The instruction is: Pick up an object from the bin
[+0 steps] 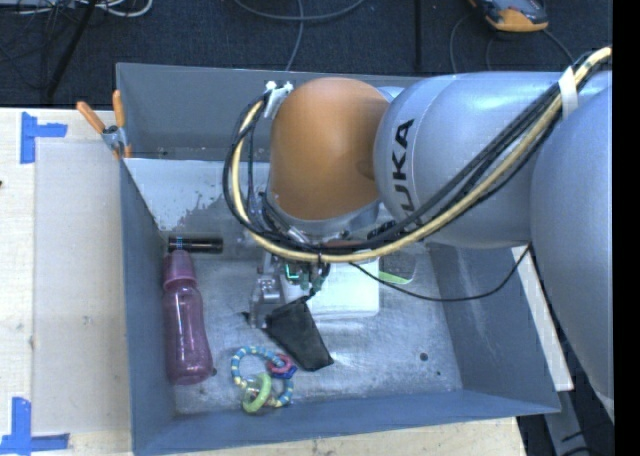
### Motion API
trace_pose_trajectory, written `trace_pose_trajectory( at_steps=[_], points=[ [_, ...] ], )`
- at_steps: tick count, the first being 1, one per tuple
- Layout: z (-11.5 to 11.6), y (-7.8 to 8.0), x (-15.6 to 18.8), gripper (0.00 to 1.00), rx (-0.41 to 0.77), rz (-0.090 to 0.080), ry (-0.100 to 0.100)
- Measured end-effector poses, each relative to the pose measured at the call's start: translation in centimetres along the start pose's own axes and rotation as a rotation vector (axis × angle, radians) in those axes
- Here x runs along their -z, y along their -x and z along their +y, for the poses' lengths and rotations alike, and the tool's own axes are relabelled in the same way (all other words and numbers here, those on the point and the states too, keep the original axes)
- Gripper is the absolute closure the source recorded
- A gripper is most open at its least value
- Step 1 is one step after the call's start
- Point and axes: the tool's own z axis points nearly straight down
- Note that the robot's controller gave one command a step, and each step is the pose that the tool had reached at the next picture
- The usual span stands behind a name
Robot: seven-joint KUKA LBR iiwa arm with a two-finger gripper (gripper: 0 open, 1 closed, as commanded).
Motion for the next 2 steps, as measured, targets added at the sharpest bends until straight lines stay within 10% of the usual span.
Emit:
trace_pose_trajectory(
  at_steps=[2],
  points=[
    [0.1,-0.6,-2.3,0.0,0.073,-0.013,0.001]
  ],
)
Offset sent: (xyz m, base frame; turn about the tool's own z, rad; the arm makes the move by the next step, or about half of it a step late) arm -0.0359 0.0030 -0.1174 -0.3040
